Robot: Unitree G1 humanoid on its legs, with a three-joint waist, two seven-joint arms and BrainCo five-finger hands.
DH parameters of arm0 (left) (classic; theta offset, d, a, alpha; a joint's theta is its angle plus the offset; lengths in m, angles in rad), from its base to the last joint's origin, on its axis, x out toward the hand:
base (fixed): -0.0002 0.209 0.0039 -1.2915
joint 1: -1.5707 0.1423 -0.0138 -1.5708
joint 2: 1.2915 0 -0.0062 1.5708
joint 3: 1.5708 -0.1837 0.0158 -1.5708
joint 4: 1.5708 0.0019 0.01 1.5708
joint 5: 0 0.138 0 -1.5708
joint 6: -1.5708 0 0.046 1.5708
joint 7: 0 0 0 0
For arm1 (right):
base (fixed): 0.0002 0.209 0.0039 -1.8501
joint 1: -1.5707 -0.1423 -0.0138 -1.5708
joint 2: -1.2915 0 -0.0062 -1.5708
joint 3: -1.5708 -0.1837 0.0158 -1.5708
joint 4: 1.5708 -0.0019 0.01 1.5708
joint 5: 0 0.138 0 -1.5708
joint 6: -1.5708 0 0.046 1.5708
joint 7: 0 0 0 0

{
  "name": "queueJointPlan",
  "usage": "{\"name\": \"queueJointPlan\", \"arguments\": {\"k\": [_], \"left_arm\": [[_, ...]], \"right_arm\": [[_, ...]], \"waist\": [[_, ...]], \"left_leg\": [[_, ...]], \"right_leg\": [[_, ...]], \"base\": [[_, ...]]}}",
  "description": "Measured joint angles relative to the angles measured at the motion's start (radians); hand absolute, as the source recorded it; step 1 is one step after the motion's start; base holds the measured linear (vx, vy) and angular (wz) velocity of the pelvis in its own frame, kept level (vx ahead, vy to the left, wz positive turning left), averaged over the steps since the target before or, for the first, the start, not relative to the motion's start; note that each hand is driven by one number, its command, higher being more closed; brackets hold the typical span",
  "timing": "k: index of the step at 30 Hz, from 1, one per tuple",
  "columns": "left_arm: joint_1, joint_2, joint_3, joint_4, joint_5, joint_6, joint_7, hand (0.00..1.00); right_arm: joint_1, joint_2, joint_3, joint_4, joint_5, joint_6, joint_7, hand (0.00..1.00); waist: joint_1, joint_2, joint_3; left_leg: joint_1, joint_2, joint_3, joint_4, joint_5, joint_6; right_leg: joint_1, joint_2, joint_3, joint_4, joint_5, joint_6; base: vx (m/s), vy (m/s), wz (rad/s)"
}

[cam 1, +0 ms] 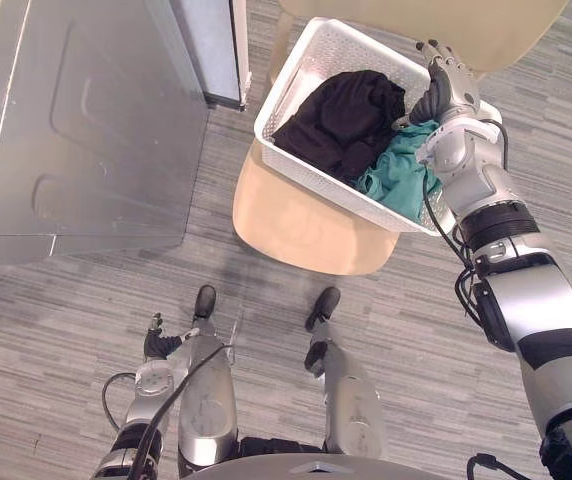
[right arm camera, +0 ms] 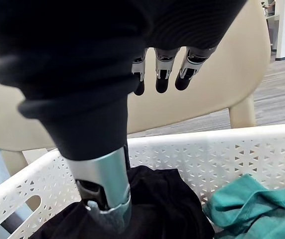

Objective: Pick up the laundry basket with both hands and put the clothes into the washing machine.

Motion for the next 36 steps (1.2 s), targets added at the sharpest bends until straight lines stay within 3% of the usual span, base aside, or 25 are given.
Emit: {"name": "queueJointPlan", "arguments": {"k": [10, 16, 21, 36], "left_arm": [[-0.002, 0.008, -0.070, -0.024, -0.011, -0.011, -0.001, 0.00], [-0.014, -0.005, -0.123, -0.068, -0.011, -0.014, 0.000, 0.00], [-0.017, -0.009, -0.125, -0.098, -0.036, -0.014, 0.000, 0.00], [-0.030, -0.011, -0.125, -0.081, -0.052, -0.012, 0.004, 0.00]], "right_arm": [[0.000, -0.016, 0.004, -0.004, -0.002, 0.005, -0.005, 0.00], [0.001, -0.015, 0.005, -0.081, -0.028, 0.028, -0.040, 0.00], [0.001, -0.015, 0.006, -0.133, -0.080, 0.035, -0.084, 0.00], [0.026, -0.011, 0.075, -0.137, -0.117, 0.035, -0.087, 0.00]], "waist": [[0.002, 0.012, 0.007], [0.006, 0.043, 0.022], [0.008, 0.044, 0.021], [0.032, 0.050, 0.019]], "left_leg": [[-0.036, 0.000, 0.004, 0.000, 0.006, -0.002], [-0.049, -0.001, 0.000, 0.000, 0.011, -0.003], [-0.082, -0.007, -0.010, -0.003, 0.027, -0.005], [-0.128, -0.015, -0.059, -0.057, 0.084, -0.010]], "right_leg": [[-0.042, 0.000, 0.006, 0.001, 0.008, -0.004], [-0.053, 0.000, 0.003, 0.001, 0.009, -0.005], [-0.080, -0.004, -0.004, 0.001, 0.012, -0.007], [-0.112, -0.016, -0.049, -0.002, 0.024, -0.011]], "base": [[0.00, 0.006, -0.02], [0.00, 0.000, 0.00], [0.00, 0.017, 0.04], [-0.02, 0.017, 0.09]]}}
